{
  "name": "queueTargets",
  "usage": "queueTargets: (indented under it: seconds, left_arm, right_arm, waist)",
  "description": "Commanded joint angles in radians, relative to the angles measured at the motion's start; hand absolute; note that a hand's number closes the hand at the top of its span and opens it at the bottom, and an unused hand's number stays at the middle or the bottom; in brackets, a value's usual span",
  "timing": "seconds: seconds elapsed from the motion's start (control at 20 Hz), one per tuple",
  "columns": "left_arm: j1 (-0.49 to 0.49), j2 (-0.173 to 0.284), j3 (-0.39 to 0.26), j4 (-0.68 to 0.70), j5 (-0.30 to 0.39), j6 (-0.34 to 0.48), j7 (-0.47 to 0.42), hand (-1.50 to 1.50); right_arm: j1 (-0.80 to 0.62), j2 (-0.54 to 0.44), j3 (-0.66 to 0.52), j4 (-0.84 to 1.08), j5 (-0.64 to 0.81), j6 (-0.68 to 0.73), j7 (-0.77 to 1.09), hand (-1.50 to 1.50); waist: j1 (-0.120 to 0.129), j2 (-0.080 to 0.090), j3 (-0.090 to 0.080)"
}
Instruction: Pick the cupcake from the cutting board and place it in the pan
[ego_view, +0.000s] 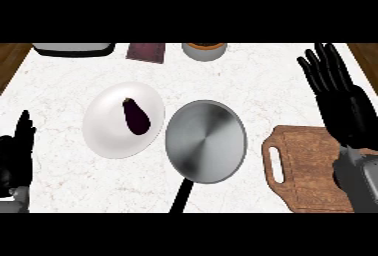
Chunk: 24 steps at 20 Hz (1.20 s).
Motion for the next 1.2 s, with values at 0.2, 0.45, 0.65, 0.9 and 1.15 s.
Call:
queueTargets:
  seconds: [0.2, 0.45, 0.65, 0.9, 1.15]
  left_arm:
    - [0.027, 0.035, -0.071, -0.077, -0.019, -0.103, -0.025, 0.0]
    - [0.062, -0.01, -0.113, -0.081, -0.011, -0.113, -0.018, 0.0]
    - [0.089, 0.01, -0.143, -0.148, 0.001, -0.171, -0.014, 0.0]
    - [0.084, -0.005, -0.191, -0.183, -0.031, -0.176, -0.004, 0.0]
    - [0.092, -0.007, -0.199, -0.222, -0.037, -0.181, 0.02, 0.0]
  right_arm:
    - [0.151, -0.035, -0.331, 0.168, 0.005, -0.372, 0.072, -1.5]
    - [0.346, -0.037, -0.475, 0.321, 0.071, -0.684, 0.226, -1.5]
    - [0.566, -0.092, -0.425, 0.245, 0.171, -0.76, 0.375, -1.5]
    - [0.731, -0.268, -0.305, 0.059, 0.295, -0.712, 0.643, -1.5]
    - [0.799, -0.434, -0.293, -0.191, 0.259, -0.561, 0.914, -1.5]
  waist:
    - [-0.08, -0.013, 0.019]
    - [-0.171, -0.013, 0.012]
    - [-0.084, -0.02, 0.008]
    - [-0.038, -0.01, 0.007]
    - [-0.014, -0.009, 0.01]
